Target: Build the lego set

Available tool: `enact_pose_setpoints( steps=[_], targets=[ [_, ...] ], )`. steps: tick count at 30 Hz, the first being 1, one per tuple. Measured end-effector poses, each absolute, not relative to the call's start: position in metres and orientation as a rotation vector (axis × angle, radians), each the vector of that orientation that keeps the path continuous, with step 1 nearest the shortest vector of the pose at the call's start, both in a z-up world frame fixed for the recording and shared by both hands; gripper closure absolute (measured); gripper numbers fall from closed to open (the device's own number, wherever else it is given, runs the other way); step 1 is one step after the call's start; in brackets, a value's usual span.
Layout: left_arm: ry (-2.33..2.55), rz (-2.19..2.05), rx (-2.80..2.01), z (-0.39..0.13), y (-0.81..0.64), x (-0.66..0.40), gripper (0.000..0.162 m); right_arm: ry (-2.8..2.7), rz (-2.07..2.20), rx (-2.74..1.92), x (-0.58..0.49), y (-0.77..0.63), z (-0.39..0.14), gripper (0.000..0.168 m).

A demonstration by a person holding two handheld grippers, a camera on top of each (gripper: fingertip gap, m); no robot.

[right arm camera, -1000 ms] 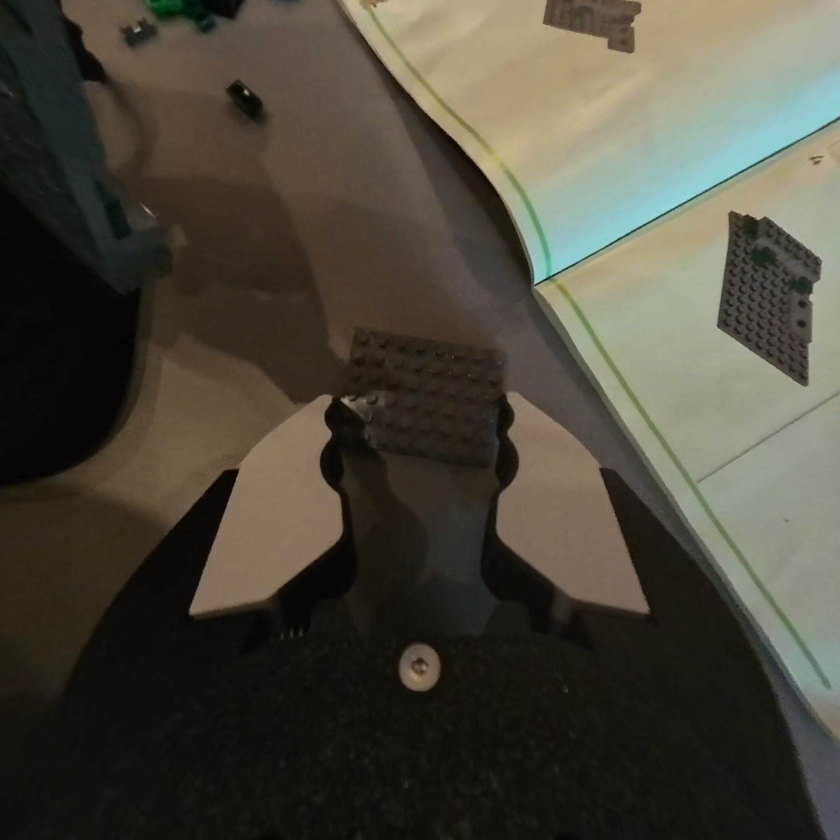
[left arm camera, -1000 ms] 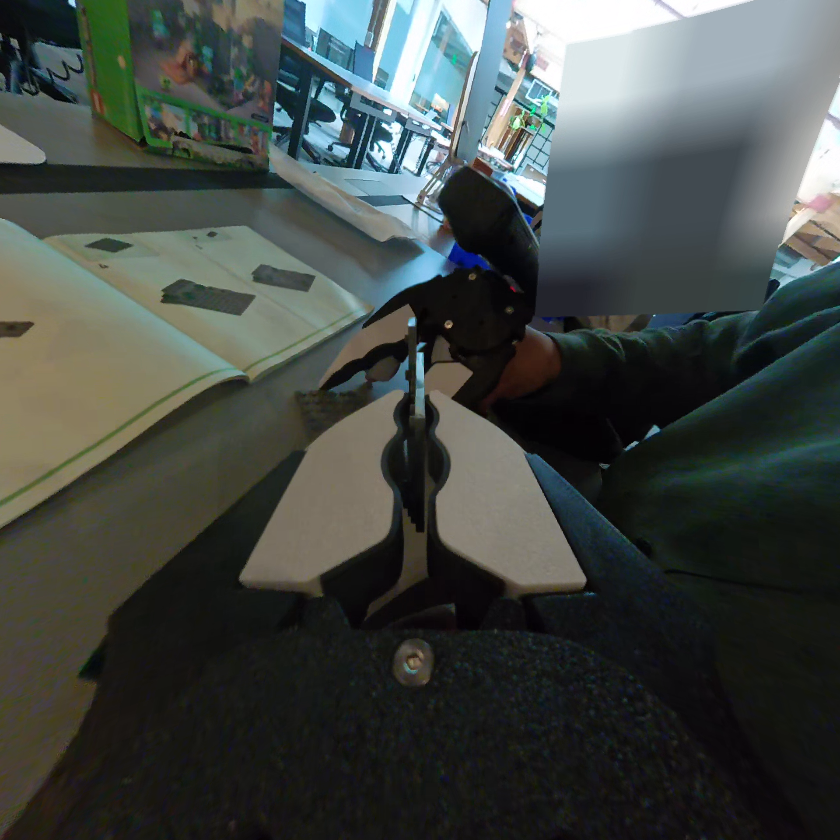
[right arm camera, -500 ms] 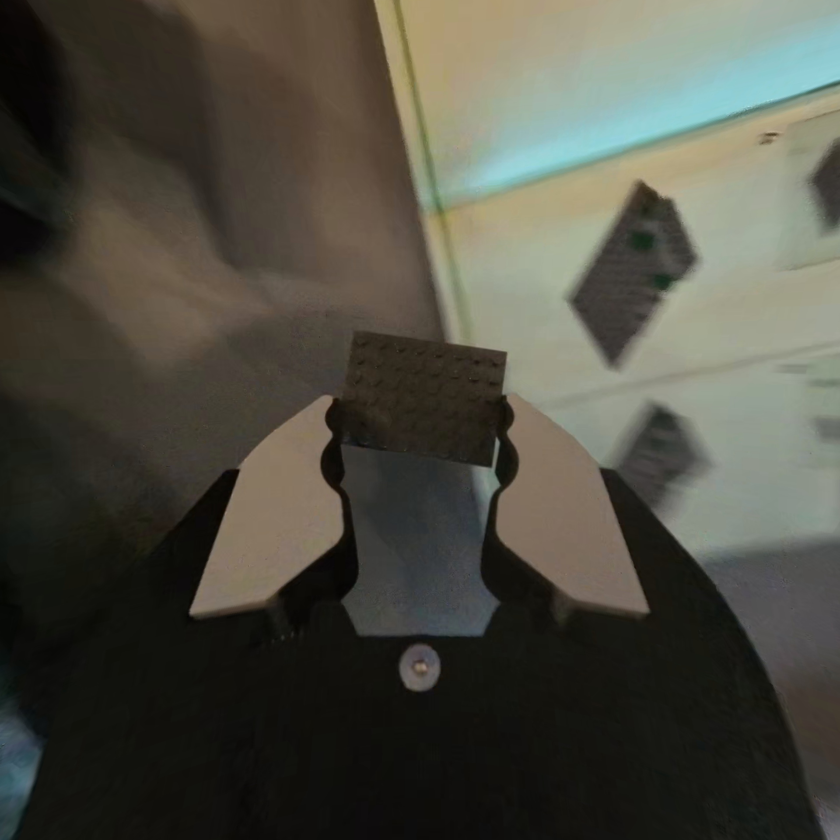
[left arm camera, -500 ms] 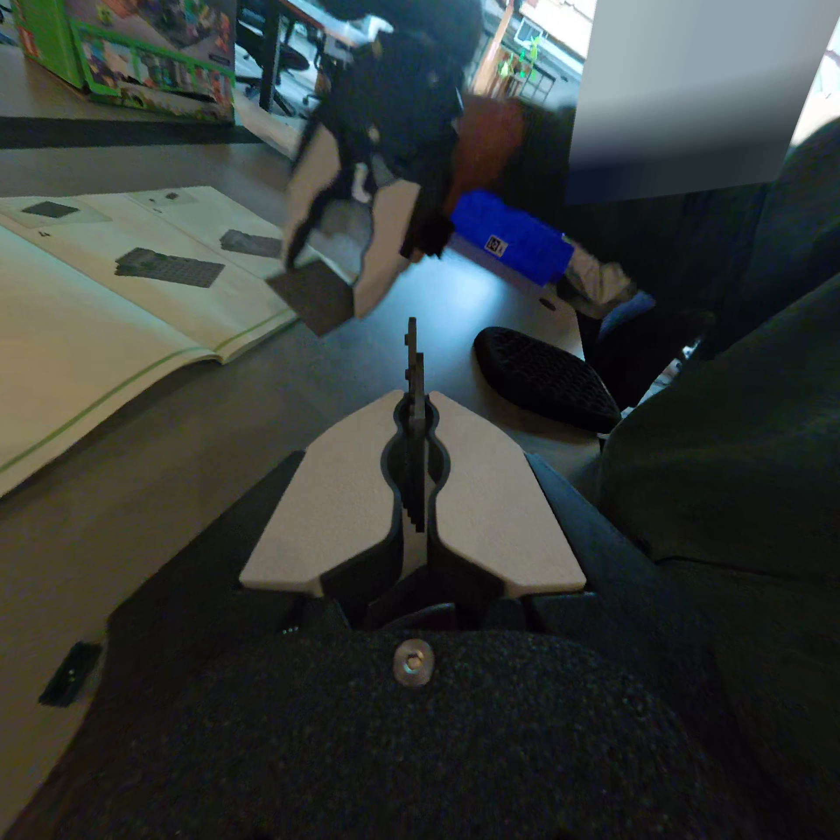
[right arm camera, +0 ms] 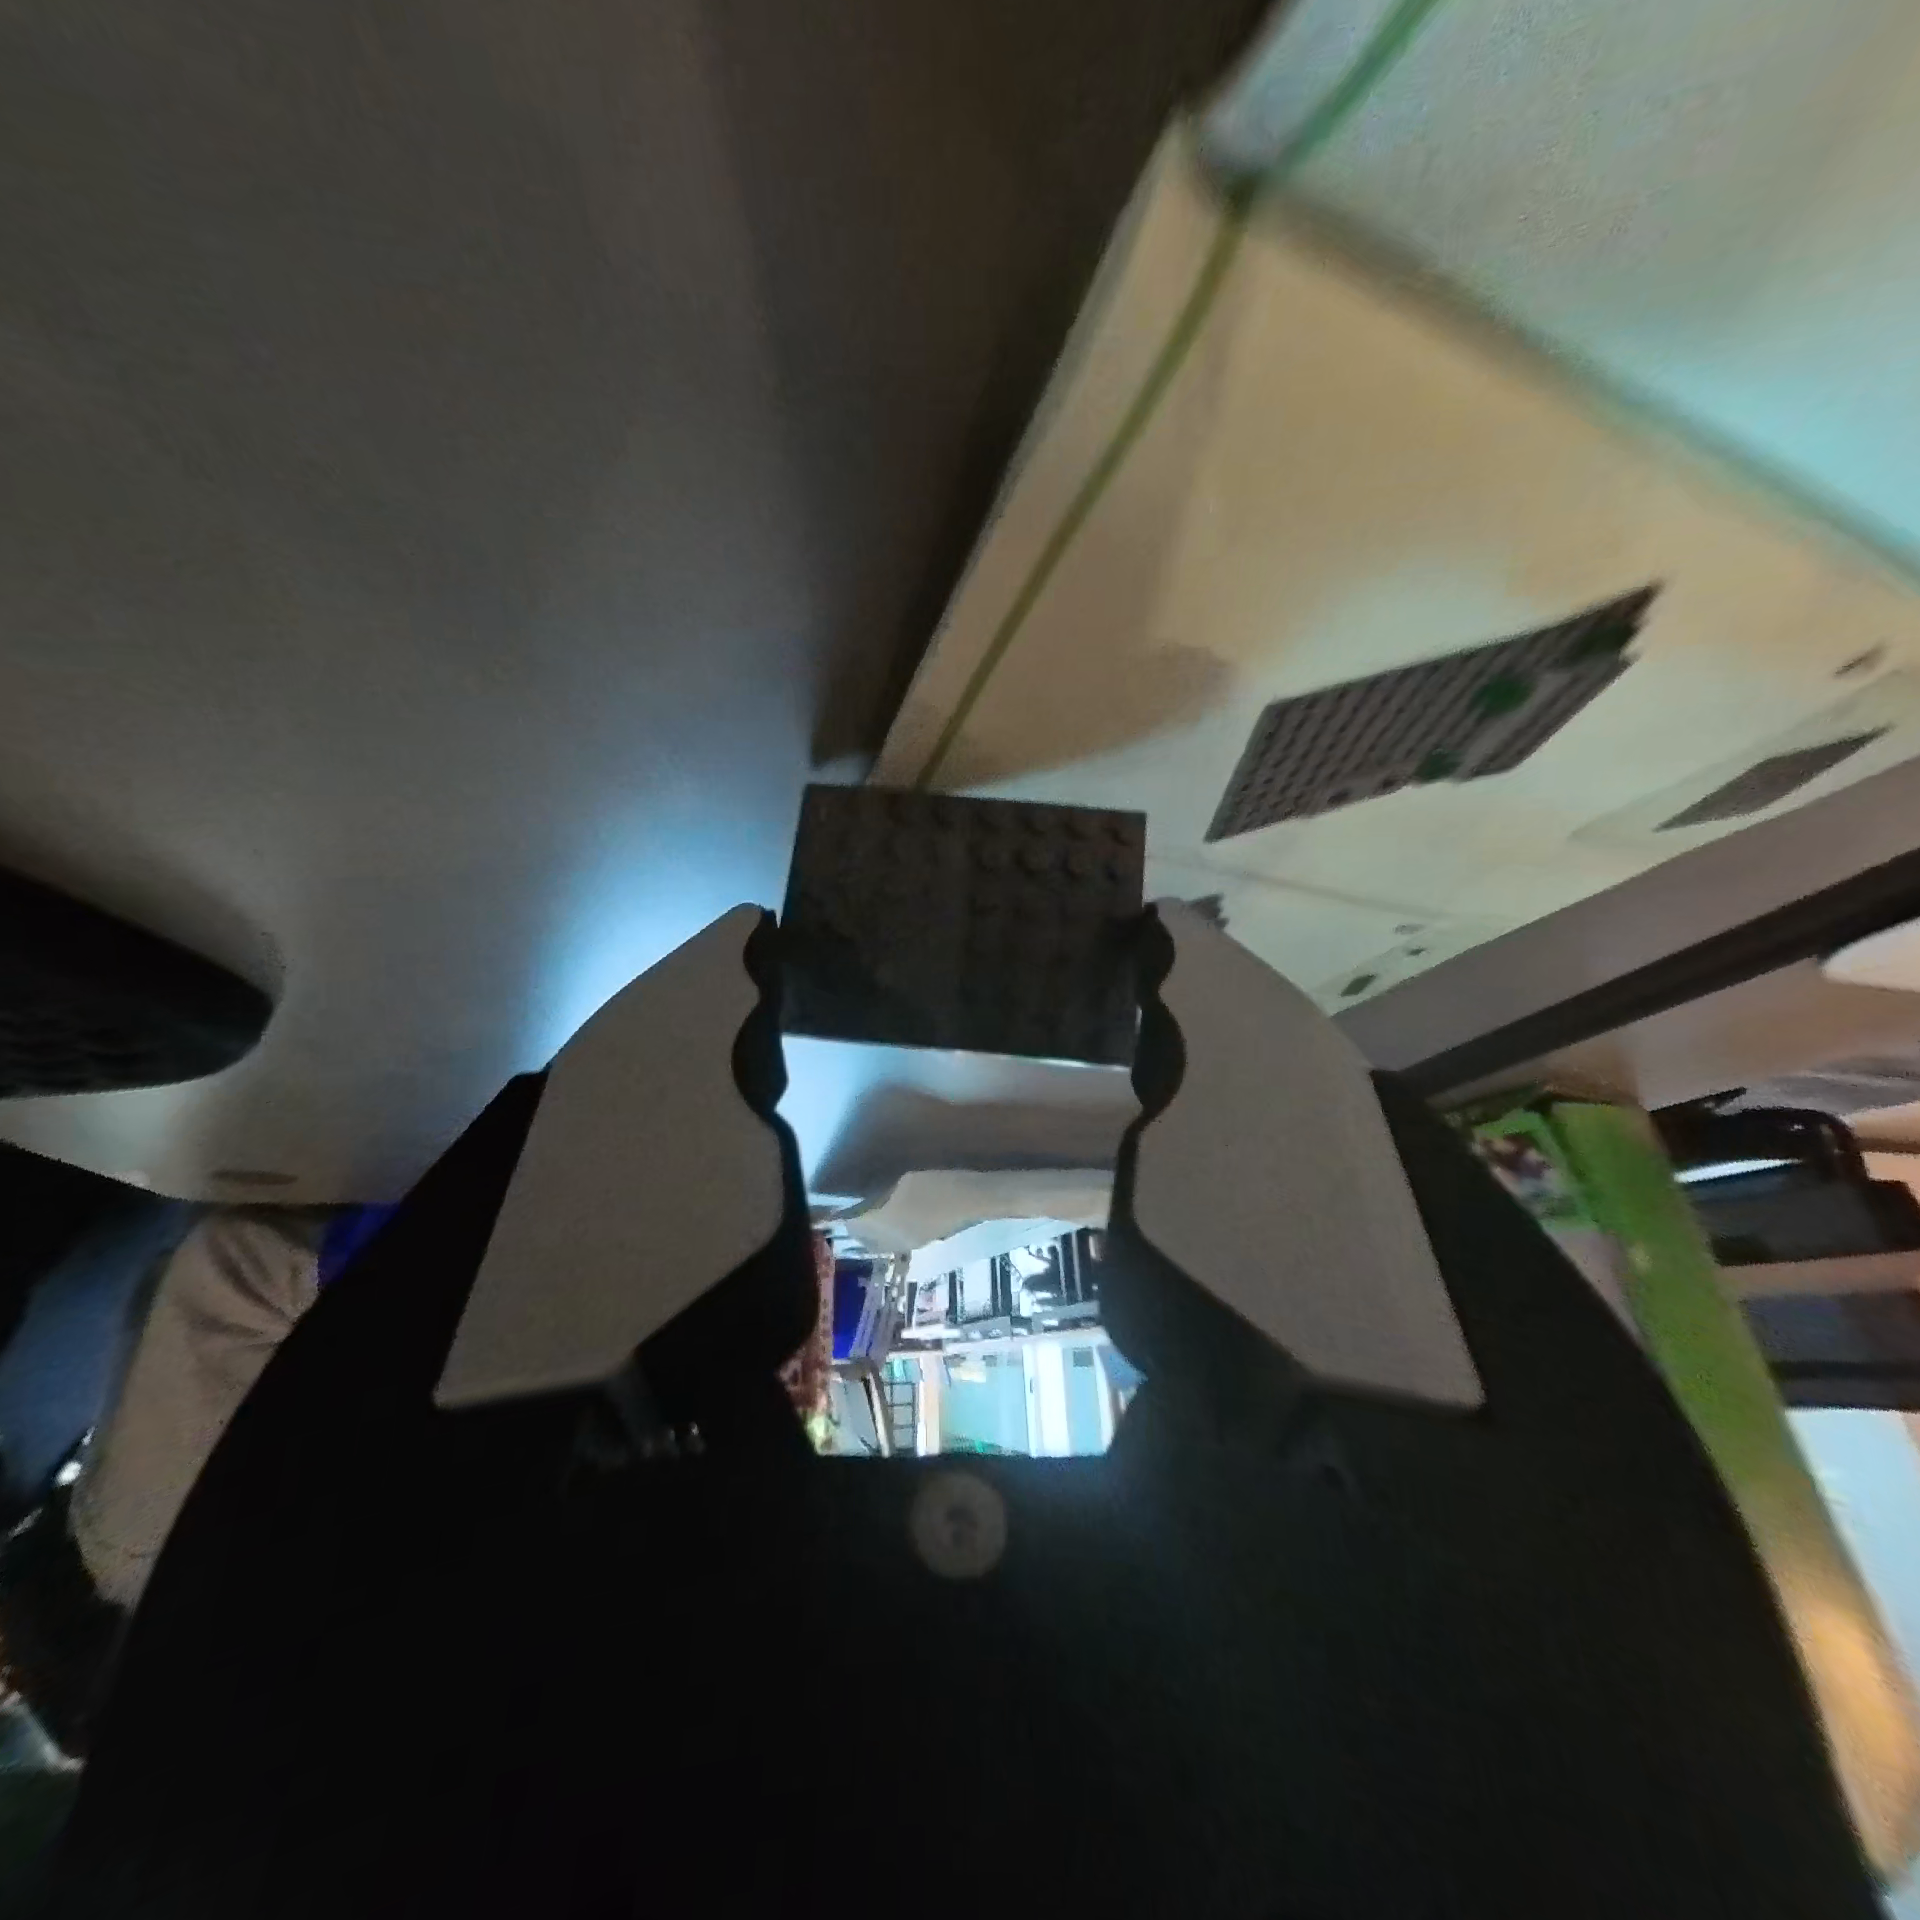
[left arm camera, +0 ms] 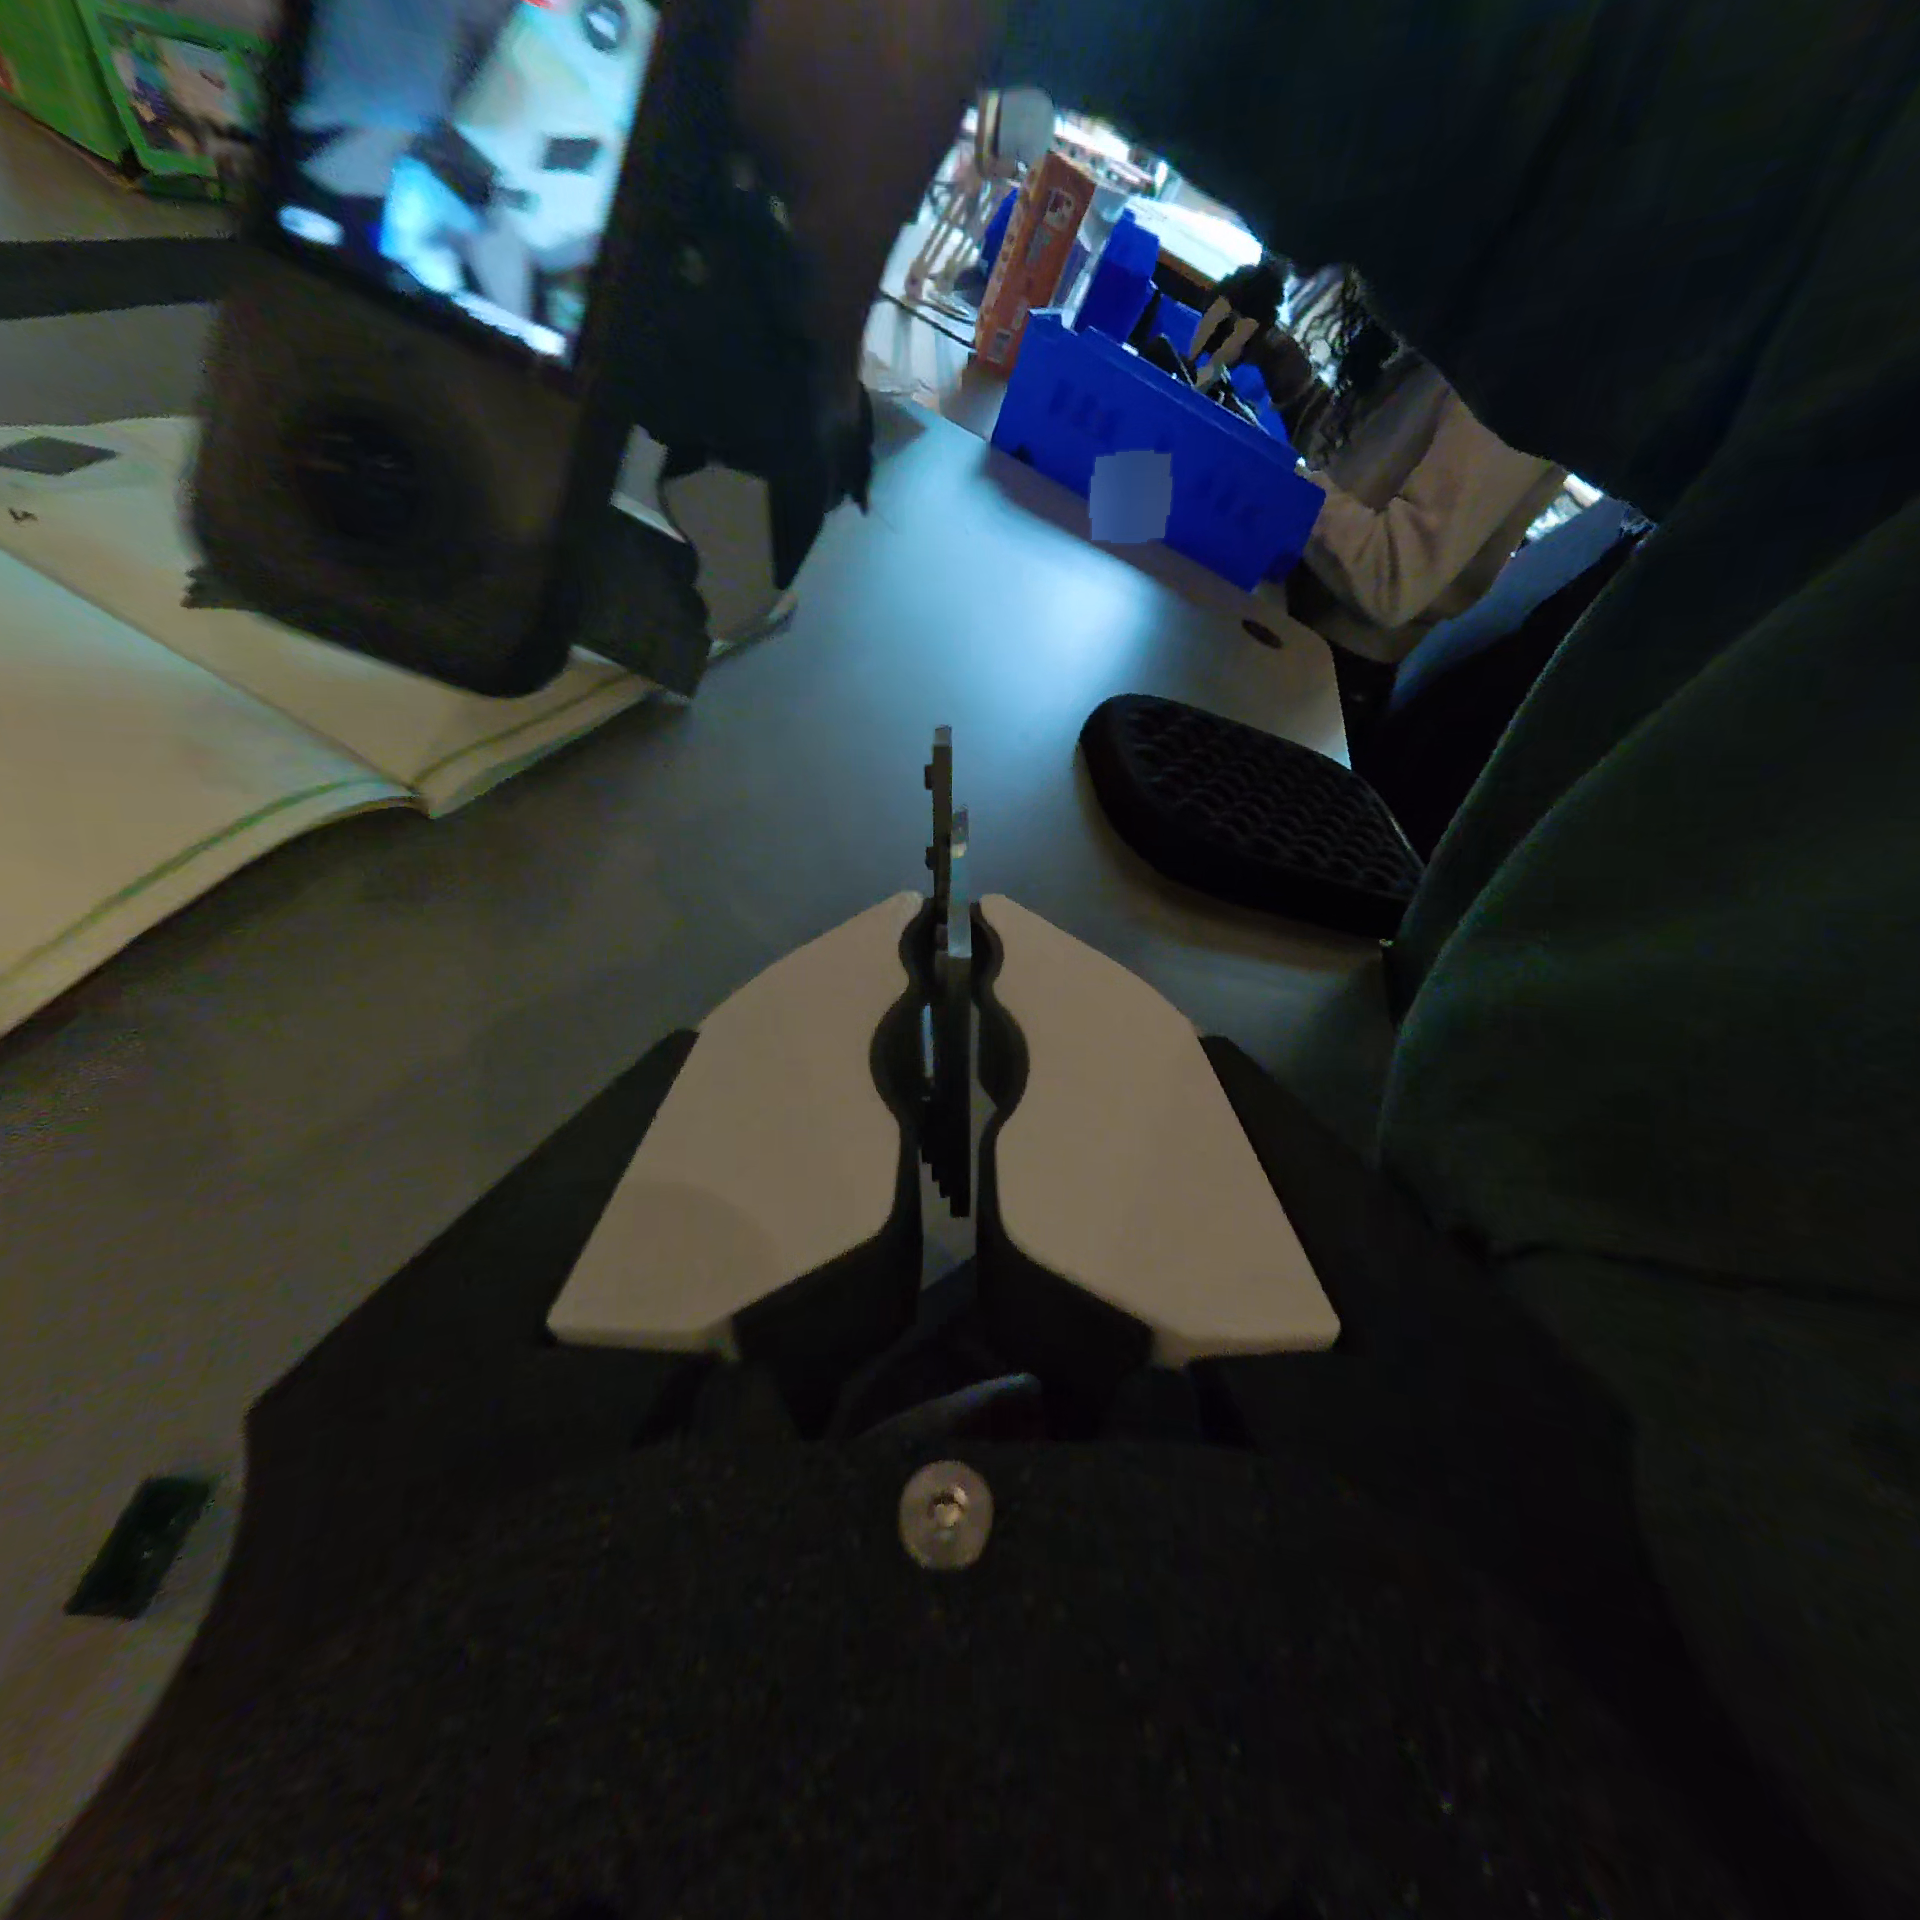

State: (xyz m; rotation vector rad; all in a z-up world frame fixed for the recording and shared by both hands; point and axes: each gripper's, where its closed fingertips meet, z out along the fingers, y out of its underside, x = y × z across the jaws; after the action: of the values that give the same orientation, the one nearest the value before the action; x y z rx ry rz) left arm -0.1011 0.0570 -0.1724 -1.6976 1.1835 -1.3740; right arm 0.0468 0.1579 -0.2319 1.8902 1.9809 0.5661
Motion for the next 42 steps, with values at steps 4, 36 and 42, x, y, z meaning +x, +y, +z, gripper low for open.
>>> enact_pose_setpoints(
  steps=[4, 36, 42],
  targets=[
    [1.203, -1.371, -1.697, -0.175, 0.053, -0.101, 0.157, 2.028, 0.536, 1.889, 0.026, 0.166, -0.232, 0.102],
    [1.056, -1.401, -1.887, -0.177, 0.084, -0.074, 0.158, 1.457, -0.593, 3.275, 0.002, 0.163, -0.245, 0.083],
    [1.043, -1.41, -1.898, -0.177, 0.087, -0.07, 0.158, 1.254, -0.34, 3.496, -0.002, 0.168, -0.257, 0.093]
  ],
)
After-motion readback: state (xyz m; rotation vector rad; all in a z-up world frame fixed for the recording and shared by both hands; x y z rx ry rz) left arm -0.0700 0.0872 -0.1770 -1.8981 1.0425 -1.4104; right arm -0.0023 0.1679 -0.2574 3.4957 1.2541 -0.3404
